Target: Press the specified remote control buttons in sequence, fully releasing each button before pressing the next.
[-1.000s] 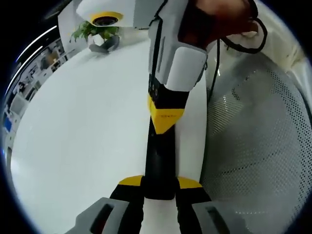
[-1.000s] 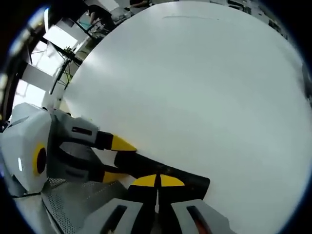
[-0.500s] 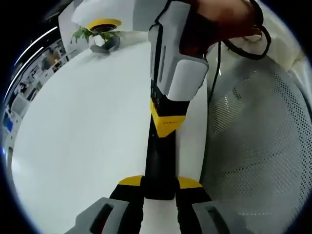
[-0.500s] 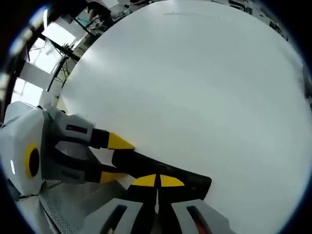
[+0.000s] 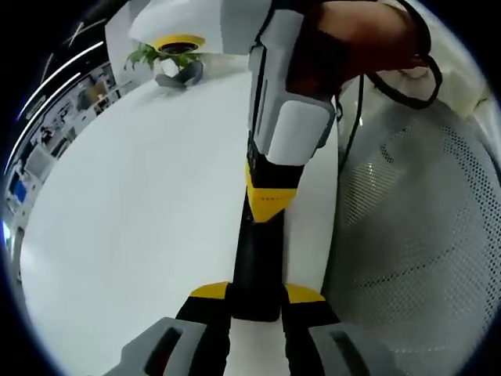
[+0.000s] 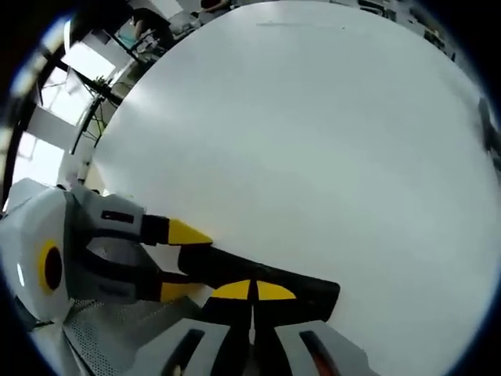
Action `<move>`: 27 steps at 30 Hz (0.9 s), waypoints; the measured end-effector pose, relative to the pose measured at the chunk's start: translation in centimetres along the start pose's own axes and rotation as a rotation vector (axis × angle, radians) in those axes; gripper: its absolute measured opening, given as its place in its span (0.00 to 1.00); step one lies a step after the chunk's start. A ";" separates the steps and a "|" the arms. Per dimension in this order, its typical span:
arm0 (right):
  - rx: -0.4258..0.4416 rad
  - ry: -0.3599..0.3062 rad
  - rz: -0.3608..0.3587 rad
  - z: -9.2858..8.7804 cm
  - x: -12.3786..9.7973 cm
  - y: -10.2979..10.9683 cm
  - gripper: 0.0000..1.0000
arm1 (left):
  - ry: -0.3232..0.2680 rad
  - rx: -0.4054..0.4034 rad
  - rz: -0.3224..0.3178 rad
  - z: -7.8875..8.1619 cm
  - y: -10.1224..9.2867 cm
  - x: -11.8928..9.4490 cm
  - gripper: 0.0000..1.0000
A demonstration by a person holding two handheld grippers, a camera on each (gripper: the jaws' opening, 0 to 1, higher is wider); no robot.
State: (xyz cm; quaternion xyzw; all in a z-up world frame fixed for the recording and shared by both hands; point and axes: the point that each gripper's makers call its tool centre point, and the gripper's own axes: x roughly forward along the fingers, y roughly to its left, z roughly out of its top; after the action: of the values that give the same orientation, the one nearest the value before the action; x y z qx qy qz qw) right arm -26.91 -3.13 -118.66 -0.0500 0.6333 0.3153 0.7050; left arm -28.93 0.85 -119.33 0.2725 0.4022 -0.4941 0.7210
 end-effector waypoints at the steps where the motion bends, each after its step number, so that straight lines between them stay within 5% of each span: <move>1: 0.000 0.000 -0.004 0.0 0.0 0.0 0.00 | -0.001 -0.002 0.000 0.0 0.0 0.0 0.24; 12: 0.035 -0.038 0.022 0.1 0.0 -0.1 0.00 | -0.052 -0.042 0.004 -0.2 0.1 -0.1 0.24; 14: -0.013 -0.055 0.025 0.1 -0.1 0.0 0.00 | -0.048 -0.039 0.006 -0.2 0.1 -0.1 0.24; 19: 0.044 -0.083 0.051 0.1 -0.1 -0.2 0.00 | -0.047 -0.049 -0.007 -0.2 0.2 -0.1 0.24; 27: 0.039 -0.058 0.059 -0.8 -0.2 0.0 0.00 | -0.052 -0.044 -0.010 -0.2 0.1 -0.1 0.24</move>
State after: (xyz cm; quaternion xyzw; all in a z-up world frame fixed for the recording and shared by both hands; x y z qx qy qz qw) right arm -27.56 -3.61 -118.62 -0.0083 0.6200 0.3249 0.7141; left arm -28.89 1.12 -119.31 0.2416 0.3956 -0.4954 0.7347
